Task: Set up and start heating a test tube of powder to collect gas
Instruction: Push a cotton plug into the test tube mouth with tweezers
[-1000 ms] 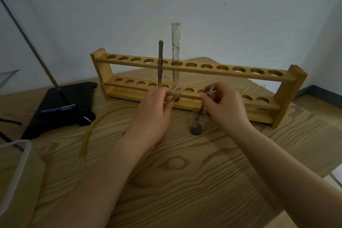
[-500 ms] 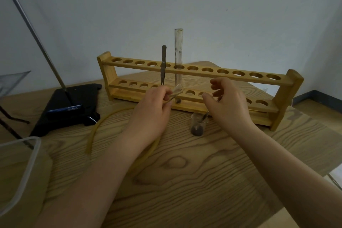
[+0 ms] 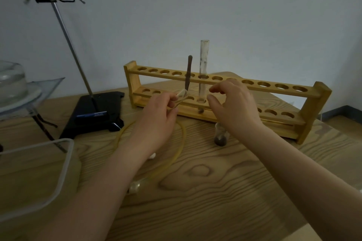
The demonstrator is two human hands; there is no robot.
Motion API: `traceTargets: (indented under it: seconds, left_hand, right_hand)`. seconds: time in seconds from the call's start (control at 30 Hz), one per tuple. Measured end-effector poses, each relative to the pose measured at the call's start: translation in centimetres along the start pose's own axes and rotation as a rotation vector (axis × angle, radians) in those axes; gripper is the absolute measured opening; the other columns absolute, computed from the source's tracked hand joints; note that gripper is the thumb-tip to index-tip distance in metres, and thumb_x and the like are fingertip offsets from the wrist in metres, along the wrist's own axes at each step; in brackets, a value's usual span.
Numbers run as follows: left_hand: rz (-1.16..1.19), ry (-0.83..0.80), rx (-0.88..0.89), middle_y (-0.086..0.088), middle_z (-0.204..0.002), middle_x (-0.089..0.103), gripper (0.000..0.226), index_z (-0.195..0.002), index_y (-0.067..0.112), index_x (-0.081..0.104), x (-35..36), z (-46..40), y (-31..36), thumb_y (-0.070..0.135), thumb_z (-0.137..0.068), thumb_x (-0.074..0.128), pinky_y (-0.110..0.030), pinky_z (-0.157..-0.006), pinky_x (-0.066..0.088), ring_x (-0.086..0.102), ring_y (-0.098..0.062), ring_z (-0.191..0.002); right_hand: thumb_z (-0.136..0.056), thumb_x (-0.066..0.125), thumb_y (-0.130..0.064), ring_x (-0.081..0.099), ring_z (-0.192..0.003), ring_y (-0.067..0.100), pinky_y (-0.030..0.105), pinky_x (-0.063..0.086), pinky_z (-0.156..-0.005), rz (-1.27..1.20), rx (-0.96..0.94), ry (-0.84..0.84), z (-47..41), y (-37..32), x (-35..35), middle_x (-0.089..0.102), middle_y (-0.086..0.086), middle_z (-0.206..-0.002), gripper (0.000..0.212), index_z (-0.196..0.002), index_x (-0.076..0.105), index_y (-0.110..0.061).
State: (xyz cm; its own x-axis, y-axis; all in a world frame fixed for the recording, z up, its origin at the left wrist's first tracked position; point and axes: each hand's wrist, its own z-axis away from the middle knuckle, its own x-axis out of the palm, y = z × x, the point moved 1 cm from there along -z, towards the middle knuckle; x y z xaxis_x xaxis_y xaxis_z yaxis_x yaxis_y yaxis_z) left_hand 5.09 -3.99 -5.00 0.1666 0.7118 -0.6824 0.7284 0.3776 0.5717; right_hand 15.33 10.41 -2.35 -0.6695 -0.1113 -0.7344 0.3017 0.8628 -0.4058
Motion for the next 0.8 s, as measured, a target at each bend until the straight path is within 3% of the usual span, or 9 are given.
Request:
traceTargets:
  seconds: [0.13, 0.27, 0.4, 0.63, 0.8]
  left_hand:
    - [0.023, 0.021, -0.040, 0.011, -0.109, 0.050, 0.027, -0.121, 0.027, 0.050, -1.2, 0.1, -0.7, 0.024, -0.094, 0.050, -0.012, -0.071, 0.040, 0.050, 0.000, -0.089]
    - [0.034, 0.034, -0.049, 0.013, -0.106, 0.049, 0.026, -0.120, 0.026, 0.050, -2.3, 0.2, -1.3, 0.023, -0.095, 0.050, -0.012, -0.067, 0.037, 0.049, 0.004, -0.088]
    - [0.040, 0.039, -0.066, 0.012, -0.108, 0.049, 0.027, -0.122, 0.026, 0.050, -3.0, 0.0, -1.9, 0.023, -0.095, 0.050, -0.011, -0.071, 0.039, 0.048, 0.003, -0.089]
    - [0.033, 0.043, -0.083, 0.019, -0.099, 0.044, 0.026, -0.120, 0.027, 0.051, -3.5, -0.3, -3.0, 0.024, -0.094, 0.051, -0.011, -0.071, 0.038, 0.048, 0.006, -0.088]
    - [0.044, 0.044, -0.088, 0.016, -0.103, 0.046, 0.026, -0.120, 0.027, 0.050, -3.4, -0.4, -3.1, 0.023, -0.095, 0.051, -0.010, -0.072, 0.038, 0.048, 0.005, -0.088]
  right_hand:
    - [-0.092, 0.054, -0.031, 0.055, -0.096, 0.011, 0.024, 0.042, -0.075, -0.069, 0.022, -0.042, -2.2, -1.5, 0.8, 0.061, -0.004, -0.109, 0.035, -0.125, 0.054, -0.019]
    - [-0.091, 0.058, -0.032, 0.061, -0.091, 0.015, 0.032, 0.054, -0.075, -0.148, 0.073, -0.079, -4.5, -2.4, 2.1, 0.062, -0.004, -0.097, 0.047, -0.134, 0.047, -0.018]
    - [-0.090, 0.059, -0.034, 0.062, -0.079, 0.015, 0.024, 0.047, -0.057, -0.177, 0.136, -0.099, -6.4, -2.9, 3.5, 0.065, 0.003, -0.103, 0.052, -0.137, 0.043, -0.015]
    - [-0.092, 0.056, -0.025, 0.069, -0.074, 0.022, 0.040, 0.060, -0.066, -0.223, 0.229, -0.132, -8.2, -3.4, 5.2, 0.068, 0.010, -0.088, 0.025, -0.110, 0.059, -0.007]
    - [-0.095, 0.052, -0.021, 0.070, -0.066, 0.020, 0.038, 0.060, -0.064, -0.219, 0.267, -0.120, -8.8, -3.7, 5.2, 0.070, 0.010, -0.082, 0.019, -0.103, 0.061, -0.007]
